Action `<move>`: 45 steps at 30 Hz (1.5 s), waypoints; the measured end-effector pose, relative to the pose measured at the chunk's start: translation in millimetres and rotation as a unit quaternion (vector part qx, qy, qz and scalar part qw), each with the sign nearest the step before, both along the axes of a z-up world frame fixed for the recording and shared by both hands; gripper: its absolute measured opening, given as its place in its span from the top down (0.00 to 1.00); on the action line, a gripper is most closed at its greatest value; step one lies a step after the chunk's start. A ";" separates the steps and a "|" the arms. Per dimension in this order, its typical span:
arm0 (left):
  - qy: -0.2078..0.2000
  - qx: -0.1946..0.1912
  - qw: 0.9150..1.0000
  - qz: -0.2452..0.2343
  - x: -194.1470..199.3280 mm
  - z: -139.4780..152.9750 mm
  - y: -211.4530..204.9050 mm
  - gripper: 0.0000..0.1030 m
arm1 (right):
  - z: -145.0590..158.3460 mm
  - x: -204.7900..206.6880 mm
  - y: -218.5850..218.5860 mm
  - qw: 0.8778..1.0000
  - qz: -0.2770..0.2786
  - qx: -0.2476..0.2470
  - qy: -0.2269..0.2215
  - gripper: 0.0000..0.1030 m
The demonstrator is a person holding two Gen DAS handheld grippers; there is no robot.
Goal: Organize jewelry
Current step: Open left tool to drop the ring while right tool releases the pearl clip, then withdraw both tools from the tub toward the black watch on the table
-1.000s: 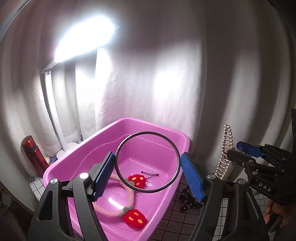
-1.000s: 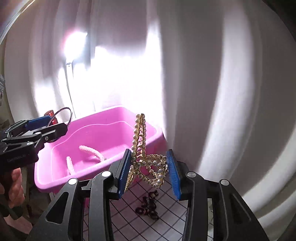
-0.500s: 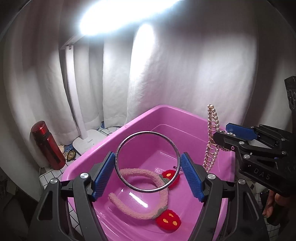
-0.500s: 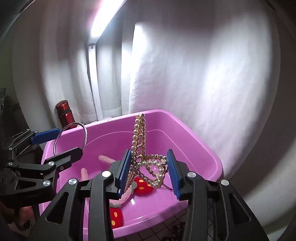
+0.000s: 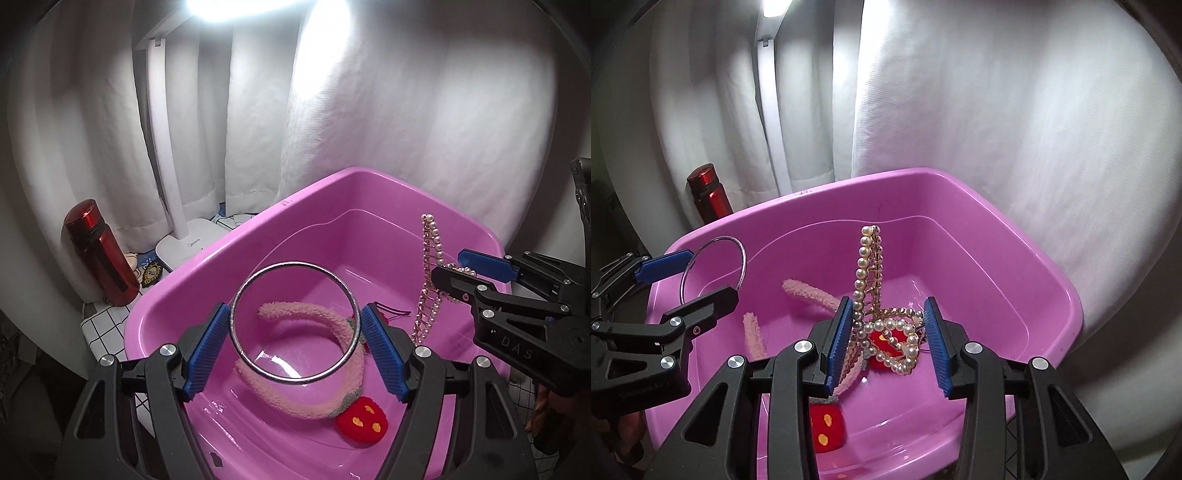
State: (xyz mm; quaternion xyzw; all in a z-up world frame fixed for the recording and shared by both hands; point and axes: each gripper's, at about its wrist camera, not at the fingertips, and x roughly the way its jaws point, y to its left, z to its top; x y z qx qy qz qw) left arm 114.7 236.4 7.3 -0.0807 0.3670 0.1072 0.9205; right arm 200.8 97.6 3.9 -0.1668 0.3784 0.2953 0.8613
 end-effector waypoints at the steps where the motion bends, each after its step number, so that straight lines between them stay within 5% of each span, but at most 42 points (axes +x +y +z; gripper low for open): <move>1: 0.003 -0.002 1.000 0.002 0.1 -1.1 1.2 0.31 | -0.1 -0.5 0.0 1.000 -0.002 -0.002 -0.001 0.63; 6: 0.020 -0.012 1.000 0.003 0.6 -5.6 3.7 0.30 | -2.4 -0.6 0.5 1.000 -0.014 -0.011 -0.001 0.62; 11: 0.010 0.000 1.000 0.016 -5.3 -0.8 6.3 0.13 | 5.3 1.5 -3.7 1.000 -0.030 -0.003 -0.004 0.61; 30: -0.005 -0.002 1.000 0.022 -28.0 15.8 -2.1 0.12 | 26.5 -27.4 -21.0 0.999 -0.041 0.024 -0.022 0.59; 34: -0.011 -0.005 1.000 0.017 -35.7 21.6 -7.7 0.12 | 32.7 -38.3 -33.1 0.998 -0.051 0.034 -0.025 0.45; 45: -0.020 -0.012 1.000 -0.012 -51.5 35.6 -43.1 0.12 | 50.8 -77.9 -87.5 0.993 -0.093 0.060 -0.038 0.36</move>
